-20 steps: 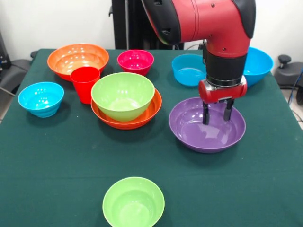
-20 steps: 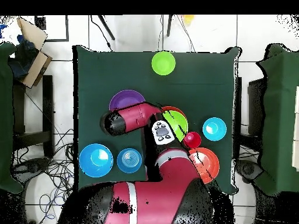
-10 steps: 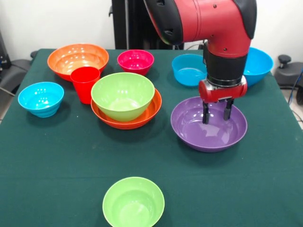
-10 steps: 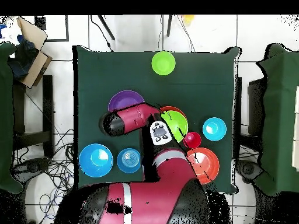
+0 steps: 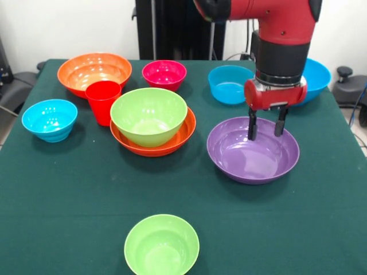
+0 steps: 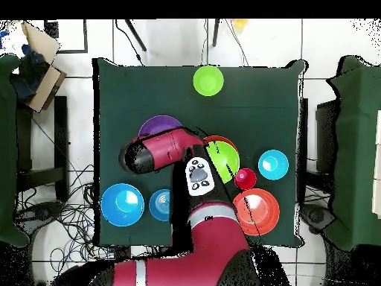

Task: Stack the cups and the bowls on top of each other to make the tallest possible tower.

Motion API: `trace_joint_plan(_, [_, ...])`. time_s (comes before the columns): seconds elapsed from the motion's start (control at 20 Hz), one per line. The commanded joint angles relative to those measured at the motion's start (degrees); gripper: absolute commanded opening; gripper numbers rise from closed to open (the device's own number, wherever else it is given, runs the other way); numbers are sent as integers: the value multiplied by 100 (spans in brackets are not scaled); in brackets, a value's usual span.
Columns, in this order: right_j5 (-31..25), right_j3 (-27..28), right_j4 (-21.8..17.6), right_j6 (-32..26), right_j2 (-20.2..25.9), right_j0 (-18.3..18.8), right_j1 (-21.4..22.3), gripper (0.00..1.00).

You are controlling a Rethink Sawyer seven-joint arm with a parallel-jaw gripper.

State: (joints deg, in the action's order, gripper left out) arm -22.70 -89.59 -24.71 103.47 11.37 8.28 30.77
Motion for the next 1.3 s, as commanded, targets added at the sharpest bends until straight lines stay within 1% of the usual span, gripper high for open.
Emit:
trace_joint_plan(0.05, [-427, -135, 78, 385, 50, -97, 129, 100])
trace_joint_plan(0.4, [-153, 29, 40, 408, 47, -142, -151, 100])
trace_joint_plan(0.45, [-83, 93, 18, 404, 64, -168, -230, 100])
trace_joint_plan(0.6, [-9, 182, 6, 450, 39, -267, -289, 100])
trace_joint_plan(0.9, [10, 60, 195, 839, -141, -572, -241, 100])
trace_joint_plan(1.1, [59, 153, 316, 1019, -269, -796, -311, 100])
trace_joint_plan(1.2, [140, 241, 362, 1022, -296, -847, -410, 100])
trace_joint_plan(1.3, [242, 319, 387, 924, -261, -810, -540, 100])
